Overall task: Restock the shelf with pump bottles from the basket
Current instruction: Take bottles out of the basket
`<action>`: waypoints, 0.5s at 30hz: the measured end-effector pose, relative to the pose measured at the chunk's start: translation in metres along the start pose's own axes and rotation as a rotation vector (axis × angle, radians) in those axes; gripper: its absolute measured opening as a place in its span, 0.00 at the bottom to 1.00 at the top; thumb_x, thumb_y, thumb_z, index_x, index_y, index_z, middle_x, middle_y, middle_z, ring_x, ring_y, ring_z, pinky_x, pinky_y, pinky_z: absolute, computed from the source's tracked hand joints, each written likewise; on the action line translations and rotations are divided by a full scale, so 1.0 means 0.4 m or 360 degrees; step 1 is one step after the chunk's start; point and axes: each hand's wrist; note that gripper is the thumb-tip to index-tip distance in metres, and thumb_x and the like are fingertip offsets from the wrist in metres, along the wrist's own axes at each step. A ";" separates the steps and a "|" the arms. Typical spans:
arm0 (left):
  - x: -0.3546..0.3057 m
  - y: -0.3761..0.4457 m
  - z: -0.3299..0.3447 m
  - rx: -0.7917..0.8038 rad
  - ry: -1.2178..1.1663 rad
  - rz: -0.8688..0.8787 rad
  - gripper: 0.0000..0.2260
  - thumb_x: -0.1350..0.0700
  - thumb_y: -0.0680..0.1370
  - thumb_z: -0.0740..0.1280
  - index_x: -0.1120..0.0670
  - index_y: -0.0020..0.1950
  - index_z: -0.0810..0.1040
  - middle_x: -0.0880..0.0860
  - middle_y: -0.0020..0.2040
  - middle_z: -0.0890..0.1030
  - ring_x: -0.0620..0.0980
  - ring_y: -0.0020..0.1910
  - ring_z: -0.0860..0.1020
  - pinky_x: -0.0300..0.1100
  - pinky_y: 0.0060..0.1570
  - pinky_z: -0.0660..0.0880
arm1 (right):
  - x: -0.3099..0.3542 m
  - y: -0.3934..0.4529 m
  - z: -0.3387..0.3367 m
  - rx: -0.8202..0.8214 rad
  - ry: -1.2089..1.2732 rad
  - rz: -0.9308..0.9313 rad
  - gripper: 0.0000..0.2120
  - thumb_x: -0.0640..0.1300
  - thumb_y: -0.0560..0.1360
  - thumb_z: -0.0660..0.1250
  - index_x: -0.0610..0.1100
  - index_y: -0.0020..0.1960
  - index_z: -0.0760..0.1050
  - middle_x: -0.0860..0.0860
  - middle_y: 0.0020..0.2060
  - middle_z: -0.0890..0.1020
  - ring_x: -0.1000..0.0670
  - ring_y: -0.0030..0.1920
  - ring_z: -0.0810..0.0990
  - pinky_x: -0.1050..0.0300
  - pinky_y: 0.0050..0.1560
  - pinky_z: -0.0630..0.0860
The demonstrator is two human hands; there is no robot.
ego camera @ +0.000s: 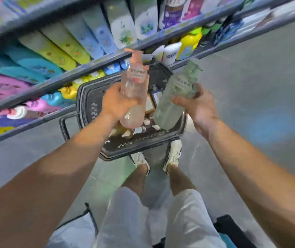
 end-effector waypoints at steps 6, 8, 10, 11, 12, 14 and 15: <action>-0.196 -0.261 -0.155 -0.0179 -0.0283 0.0187 0.20 0.56 0.65 0.81 0.52 0.50 0.74 0.45 0.44 0.79 0.50 0.46 0.79 0.43 0.45 0.76 | 0.238 -0.212 -0.080 0.0082 -0.0183 -0.0304 0.20 0.35 0.62 0.79 0.46 0.52 0.80 0.52 0.45 0.86 0.51 0.47 0.84 0.55 0.49 0.80; -0.257 -0.347 -0.193 -0.0251 -0.0324 0.0262 0.22 0.56 0.65 0.81 0.52 0.53 0.74 0.43 0.44 0.77 0.44 0.43 0.76 0.33 0.38 0.72 | 0.314 -0.278 -0.112 0.0102 -0.0193 -0.0414 0.20 0.34 0.63 0.79 0.46 0.52 0.80 0.52 0.46 0.86 0.52 0.46 0.84 0.57 0.49 0.80; -0.309 -0.433 -0.216 -0.0336 -0.0353 0.0330 0.24 0.56 0.65 0.81 0.52 0.56 0.75 0.44 0.47 0.78 0.43 0.43 0.76 0.33 0.37 0.71 | 0.380 -0.346 -0.141 0.0120 -0.0219 -0.0539 0.20 0.34 0.64 0.79 0.45 0.52 0.79 0.51 0.45 0.85 0.53 0.44 0.84 0.59 0.47 0.79; -0.332 -0.474 -0.225 -0.0379 -0.0376 0.0362 0.25 0.56 0.65 0.81 0.53 0.57 0.76 0.46 0.49 0.79 0.43 0.44 0.77 0.35 0.40 0.72 | 0.412 -0.379 -0.156 0.0133 -0.0227 -0.0608 0.20 0.33 0.64 0.79 0.44 0.52 0.79 0.51 0.44 0.85 0.55 0.42 0.83 0.60 0.44 0.79; -0.353 -0.512 -0.234 -0.0432 -0.0393 0.0393 0.26 0.56 0.64 0.81 0.54 0.59 0.76 0.47 0.51 0.79 0.45 0.45 0.78 0.38 0.42 0.73 | 0.441 -0.408 -0.170 0.0149 -0.0237 -0.0666 0.19 0.33 0.64 0.78 0.44 0.52 0.79 0.51 0.43 0.85 0.56 0.41 0.83 0.61 0.42 0.78; -0.392 -0.584 -0.248 -0.0512 -0.0429 0.0455 0.27 0.56 0.64 0.81 0.56 0.60 0.77 0.48 0.53 0.80 0.47 0.49 0.78 0.40 0.46 0.72 | 0.495 -0.463 -0.196 0.0179 -0.0245 -0.0757 0.19 0.33 0.64 0.78 0.45 0.51 0.79 0.50 0.44 0.85 0.54 0.42 0.83 0.57 0.43 0.79; -0.412 -0.616 -0.255 -0.0539 -0.0450 0.0492 0.27 0.56 0.64 0.81 0.56 0.61 0.77 0.49 0.53 0.80 0.48 0.50 0.79 0.41 0.47 0.73 | 0.521 -0.489 -0.211 0.0190 -0.0241 -0.0801 0.19 0.33 0.64 0.78 0.46 0.51 0.79 0.49 0.45 0.85 0.52 0.44 0.84 0.54 0.46 0.80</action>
Point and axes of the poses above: each hand's wrist, its own y-axis towards the middle knuckle, its own z-axis out of the palm, x = y × z
